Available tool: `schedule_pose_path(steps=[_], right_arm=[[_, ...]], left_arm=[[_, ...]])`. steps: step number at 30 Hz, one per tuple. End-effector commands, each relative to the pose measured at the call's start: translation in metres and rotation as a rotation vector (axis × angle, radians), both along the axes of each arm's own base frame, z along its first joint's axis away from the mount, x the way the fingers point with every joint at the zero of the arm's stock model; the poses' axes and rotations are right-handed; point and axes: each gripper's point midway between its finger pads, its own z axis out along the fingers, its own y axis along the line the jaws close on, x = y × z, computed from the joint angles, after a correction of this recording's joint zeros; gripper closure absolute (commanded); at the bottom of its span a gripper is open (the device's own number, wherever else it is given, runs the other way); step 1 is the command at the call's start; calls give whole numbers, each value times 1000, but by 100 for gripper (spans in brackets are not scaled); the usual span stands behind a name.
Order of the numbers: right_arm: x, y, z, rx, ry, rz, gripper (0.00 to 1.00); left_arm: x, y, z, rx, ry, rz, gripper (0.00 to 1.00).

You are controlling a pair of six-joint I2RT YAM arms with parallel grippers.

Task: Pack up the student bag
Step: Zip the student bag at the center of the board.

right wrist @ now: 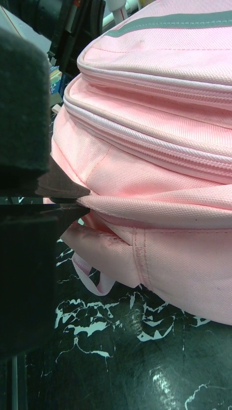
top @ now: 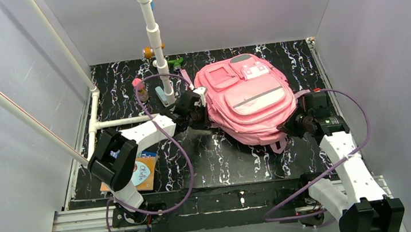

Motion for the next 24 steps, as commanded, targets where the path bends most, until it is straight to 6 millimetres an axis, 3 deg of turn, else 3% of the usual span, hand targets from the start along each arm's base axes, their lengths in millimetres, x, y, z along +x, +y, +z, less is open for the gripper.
schedule_pose_path(steps=[1,4,7,12,15,18,19,21,24], right_arm=[[-4,-20,20,-97,-52,-5,99],[-10,-15,25,-94,-76,53,99],[-25,-11,26,-96,-71,121,99],[-60,19,9,74,-45,202,95],[-84,37,-4,159,6,291,87],[-96,39,-5,125,44,378,67],[-94,35,6,90,27,399,56],[-85,26,25,14,-4,413,39],[-59,12,64,-95,-108,372,24]], left_arm=[[27,38,2,137,-55,85,100],[22,41,5,146,-49,77,100],[13,32,12,66,-65,34,99],[16,13,13,-8,-32,32,98],[23,6,13,-13,-31,42,87],[25,9,14,11,-33,57,60],[23,12,13,19,-27,59,55],[12,15,21,-1,-27,45,48],[-11,19,37,-49,-36,8,41]])
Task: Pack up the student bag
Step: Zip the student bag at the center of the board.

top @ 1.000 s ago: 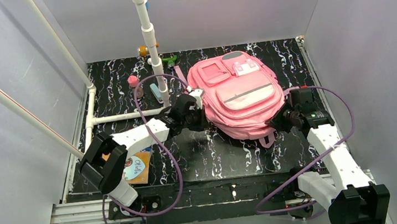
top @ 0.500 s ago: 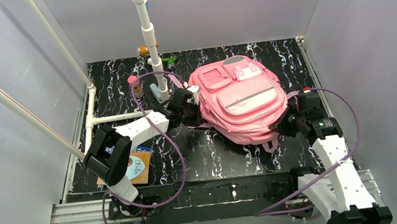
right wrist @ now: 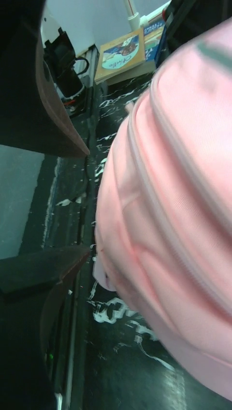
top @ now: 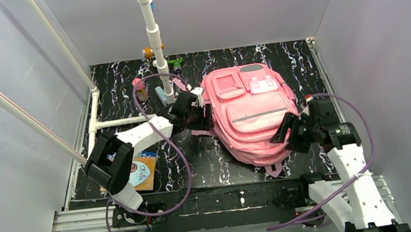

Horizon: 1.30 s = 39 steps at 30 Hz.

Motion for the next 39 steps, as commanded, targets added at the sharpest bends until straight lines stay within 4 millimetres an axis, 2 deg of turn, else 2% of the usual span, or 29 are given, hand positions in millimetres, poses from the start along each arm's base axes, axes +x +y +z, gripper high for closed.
schedule_pose_path(steps=[1,3,5,8,10,14,16,18,24,27,31,33,37,39], right_arm=[[41,-19,69,-136,-247,20,20],[63,-29,81,-200,-296,-10,18],[86,-33,84,-226,-327,-27,19],[123,-35,80,-246,-367,-55,19],[146,-37,75,-244,-378,-70,19],[181,-42,67,-184,-400,-107,25],[194,-58,65,-138,-414,-171,28],[201,-65,63,-81,-430,-191,28],[205,-85,43,-96,-390,-223,30],[211,-83,36,-75,-387,-213,30],[221,-82,27,-27,-379,-230,31],[227,-82,24,4,-377,-238,32],[236,-84,10,75,-354,-253,41],[237,-78,4,139,-336,-244,43]], left_arm=[[-23,9,46,-100,-54,-15,39],[-40,4,63,-172,-56,-56,36],[-60,-8,77,-238,-43,-104,33],[-84,-35,90,-308,-11,-152,32],[-90,-52,93,-341,-4,-170,32],[-86,-68,77,-293,17,-147,33],[-79,-69,60,-243,21,-128,34],[-74,-64,45,-168,39,-101,36],[-42,-26,10,-18,48,-20,38],[-30,-10,-2,78,48,-41,38],[-14,15,-15,111,60,2,37],[-11,19,-17,120,80,-15,37],[-17,0,1,-3,46,-94,37],[-18,-1,7,-32,36,-86,36]])
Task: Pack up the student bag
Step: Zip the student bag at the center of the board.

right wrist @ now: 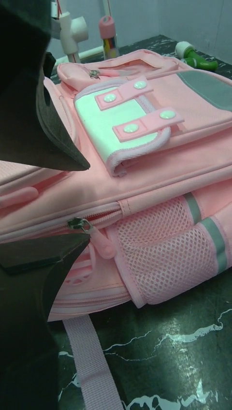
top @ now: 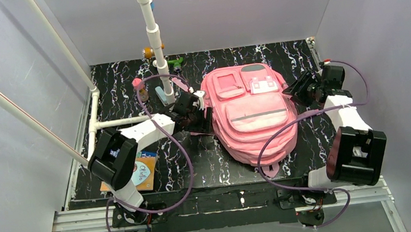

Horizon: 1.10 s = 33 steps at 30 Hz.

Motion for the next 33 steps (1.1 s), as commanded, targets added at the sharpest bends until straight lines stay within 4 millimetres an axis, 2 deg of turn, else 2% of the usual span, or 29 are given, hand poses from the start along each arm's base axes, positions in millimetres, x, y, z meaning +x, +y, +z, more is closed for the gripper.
schedule_pose_path(steps=[1,5,8,11,14,15,17,20,23,27,33], right_arm=[[9,11,-2,137,-45,38,44],[-5,18,-7,156,-27,48,44],[-28,37,-4,177,-7,101,44],[-55,76,5,231,-17,172,43],[-80,127,26,333,-51,251,43],[-86,135,27,321,-57,262,42],[-93,129,26,260,-61,242,39],[-92,104,18,171,-42,190,32],[-87,93,18,234,-48,179,33],[-81,92,17,329,-55,180,35],[-85,83,2,465,2,96,41]], left_arm=[[-5,-10,26,-91,-34,-49,36],[-18,-19,57,-220,-52,-70,33],[-29,-19,83,-313,-70,-43,28],[-36,-5,98,-312,-102,-2,28],[-41,8,103,-293,-124,42,27],[-42,10,104,-291,-126,46,27],[-44,12,103,-287,-121,54,27],[-45,13,96,-284,-104,65,27],[-48,11,90,-280,-75,54,28],[-47,14,94,-280,-95,65,28],[-42,27,96,-227,-133,98,28]])
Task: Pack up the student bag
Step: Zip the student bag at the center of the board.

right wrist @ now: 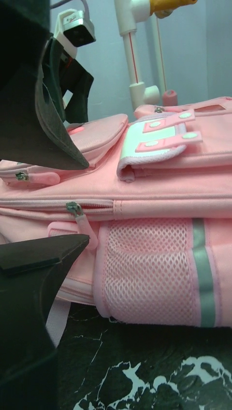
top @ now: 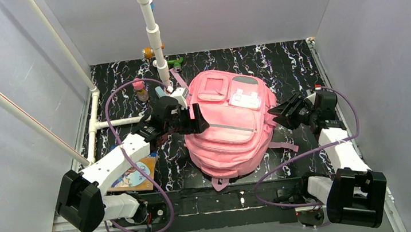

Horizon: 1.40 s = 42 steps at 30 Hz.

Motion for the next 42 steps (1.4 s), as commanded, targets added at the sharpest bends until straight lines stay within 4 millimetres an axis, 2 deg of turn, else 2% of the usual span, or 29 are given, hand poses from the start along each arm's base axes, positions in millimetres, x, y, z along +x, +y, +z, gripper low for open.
schedule_pose_path(steps=[1,3,5,6,9,11,15,21,25,33,36,42], right_arm=[[0,3,2,127,-1,-3,40],[2,2,2,86,-49,27,39],[3,-5,-6,9,-36,24,33],[3,-5,-10,32,-14,8,33],[8,7,0,194,-5,-19,39],[10,4,4,196,11,-62,39],[1,-2,-4,181,121,-132,39],[-11,4,-23,275,246,-191,42],[-10,8,-25,356,248,-218,53],[-8,15,-30,419,266,-229,58],[-3,15,-26,455,254,-239,62],[5,15,-23,490,253,-274,62]], left_arm=[[-8,10,-1,42,3,8,28],[-8,9,-2,42,3,2,29],[-8,9,-3,39,7,1,29],[-8,8,-4,36,9,2,29],[-8,9,-4,39,11,12,29],[-7,14,-1,52,-1,27,29],[-5,18,1,63,-24,41,29],[-8,13,-1,26,-1,38,29],[-8,12,-2,21,3,41,29],[-10,10,-5,8,20,40,30],[-12,9,-7,-1,31,41,30],[-13,7,-10,-12,45,40,30]])
